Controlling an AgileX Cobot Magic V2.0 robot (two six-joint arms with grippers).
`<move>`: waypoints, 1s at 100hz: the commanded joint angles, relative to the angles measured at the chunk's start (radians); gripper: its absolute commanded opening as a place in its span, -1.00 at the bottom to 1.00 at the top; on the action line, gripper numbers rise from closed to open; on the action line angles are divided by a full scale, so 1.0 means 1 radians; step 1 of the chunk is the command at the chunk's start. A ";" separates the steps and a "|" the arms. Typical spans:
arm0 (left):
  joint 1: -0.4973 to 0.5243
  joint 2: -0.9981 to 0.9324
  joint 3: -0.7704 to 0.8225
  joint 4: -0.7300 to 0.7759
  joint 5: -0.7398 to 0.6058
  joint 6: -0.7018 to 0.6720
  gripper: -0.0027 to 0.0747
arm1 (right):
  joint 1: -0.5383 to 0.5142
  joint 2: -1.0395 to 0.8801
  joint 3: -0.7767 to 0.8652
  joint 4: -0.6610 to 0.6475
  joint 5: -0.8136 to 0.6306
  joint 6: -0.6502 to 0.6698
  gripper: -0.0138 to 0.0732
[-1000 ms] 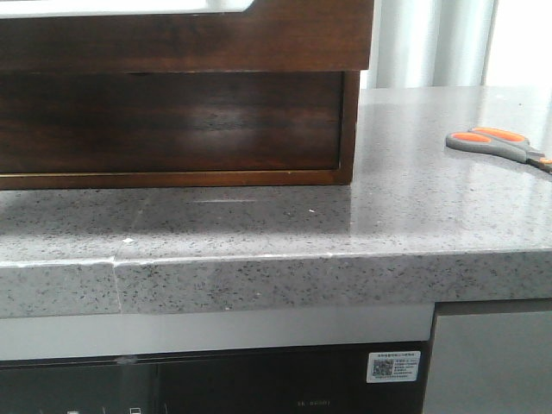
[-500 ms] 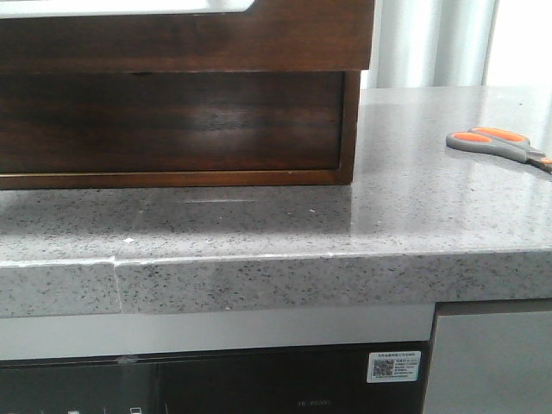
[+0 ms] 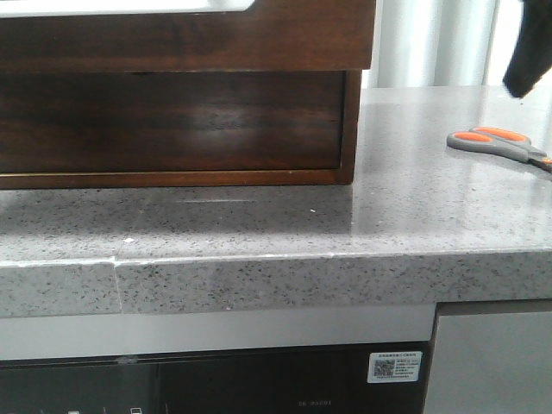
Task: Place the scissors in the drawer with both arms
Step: 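Lower the right gripper and close it on the scissors handles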
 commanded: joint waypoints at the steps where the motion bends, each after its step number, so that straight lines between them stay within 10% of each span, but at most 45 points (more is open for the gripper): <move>1: -0.001 0.006 -0.029 -0.053 -0.034 -0.028 -0.82 | 0.001 0.029 -0.090 -0.027 0.008 -0.013 0.33; 100: -0.001 0.006 -0.029 -0.053 0.013 -0.028 -0.82 | -0.042 0.410 -0.454 -0.133 0.324 0.024 0.33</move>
